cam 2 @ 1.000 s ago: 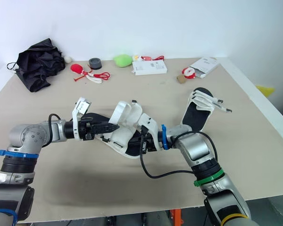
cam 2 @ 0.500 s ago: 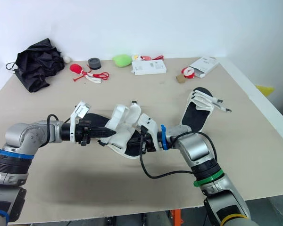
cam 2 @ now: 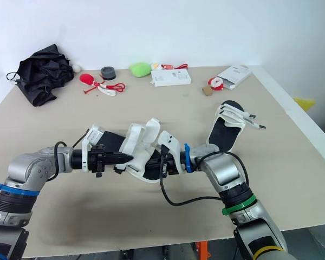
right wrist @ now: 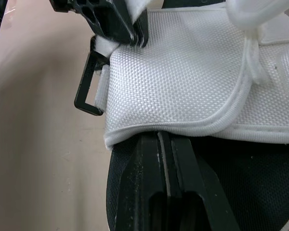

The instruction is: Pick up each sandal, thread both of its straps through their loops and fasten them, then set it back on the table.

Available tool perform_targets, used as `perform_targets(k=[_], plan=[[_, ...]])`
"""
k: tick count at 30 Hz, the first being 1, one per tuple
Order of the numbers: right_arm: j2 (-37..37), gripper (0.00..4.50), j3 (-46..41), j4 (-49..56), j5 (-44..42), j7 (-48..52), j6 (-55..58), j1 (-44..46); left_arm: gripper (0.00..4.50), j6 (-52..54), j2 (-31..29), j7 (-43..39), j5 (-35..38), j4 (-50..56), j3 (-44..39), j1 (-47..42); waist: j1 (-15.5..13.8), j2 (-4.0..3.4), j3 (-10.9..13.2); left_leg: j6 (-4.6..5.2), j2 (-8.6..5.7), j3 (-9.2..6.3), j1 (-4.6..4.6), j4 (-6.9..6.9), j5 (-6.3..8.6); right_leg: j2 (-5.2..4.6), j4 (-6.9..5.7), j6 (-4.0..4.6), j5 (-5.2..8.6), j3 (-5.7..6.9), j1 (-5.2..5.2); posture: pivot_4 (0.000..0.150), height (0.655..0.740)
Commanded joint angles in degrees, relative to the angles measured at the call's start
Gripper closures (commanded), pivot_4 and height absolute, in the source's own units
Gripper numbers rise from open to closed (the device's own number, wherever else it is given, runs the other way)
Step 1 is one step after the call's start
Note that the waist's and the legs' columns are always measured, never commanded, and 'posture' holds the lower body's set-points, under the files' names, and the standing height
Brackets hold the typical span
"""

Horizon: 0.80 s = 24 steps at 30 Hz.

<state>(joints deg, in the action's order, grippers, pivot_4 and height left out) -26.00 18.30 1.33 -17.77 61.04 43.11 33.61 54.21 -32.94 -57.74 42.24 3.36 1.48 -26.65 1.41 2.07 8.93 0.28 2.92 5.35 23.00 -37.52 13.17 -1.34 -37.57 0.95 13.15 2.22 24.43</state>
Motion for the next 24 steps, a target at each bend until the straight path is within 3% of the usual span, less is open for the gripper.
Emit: perform_targets(k=[1,11,17,24], plan=[[0.18,4.5,1.49,-0.23,0.2,-0.17,0.42,-0.79,4.38,-0.26,1.8,2.68,1.39,1.51,-2.72,0.39,-0.04,0.01,0.0,0.0,0.0,0.0,0.0,-0.01,0.0,0.0,0.0,-0.02,-0.01,0.0,0.0,0.15,0.74],[0.48,4.5,1.52,-0.81,0.19,-0.02,0.01,-0.43,4.38,-2.21,0.97,-0.66,3.31,4.08,-4.9,4.02,-0.01,0.0,0.0,-0.01,0.0,0.0,0.0,-0.01,0.0,0.0,0.0,-0.04,-0.02,-0.01,0.0,0.15,0.74],[0.42,4.5,1.46,-0.93,0.1,0.15,0.01,-0.22,4.38,-8.26,-1.98,-5.63,-0.54,5.12,-2.04,7.97,-0.12,0.0,0.0,-0.03,0.01,0.0,0.0,0.01,0.01,0.0,0.0,0.04,0.02,0.01,0.01,0.15,0.74],[0.37,4.5,1.55,-0.87,0.06,0.34,0.05,-0.11,4.38,-13.84,-1.1,-5.19,-3.59,2.52,-1.3,7.51,-0.13,0.0,0.0,-0.03,0.0,0.01,0.01,0.01,0.01,-0.02,0.01,0.03,0.02,0.02,0.01,0.15,0.74]])
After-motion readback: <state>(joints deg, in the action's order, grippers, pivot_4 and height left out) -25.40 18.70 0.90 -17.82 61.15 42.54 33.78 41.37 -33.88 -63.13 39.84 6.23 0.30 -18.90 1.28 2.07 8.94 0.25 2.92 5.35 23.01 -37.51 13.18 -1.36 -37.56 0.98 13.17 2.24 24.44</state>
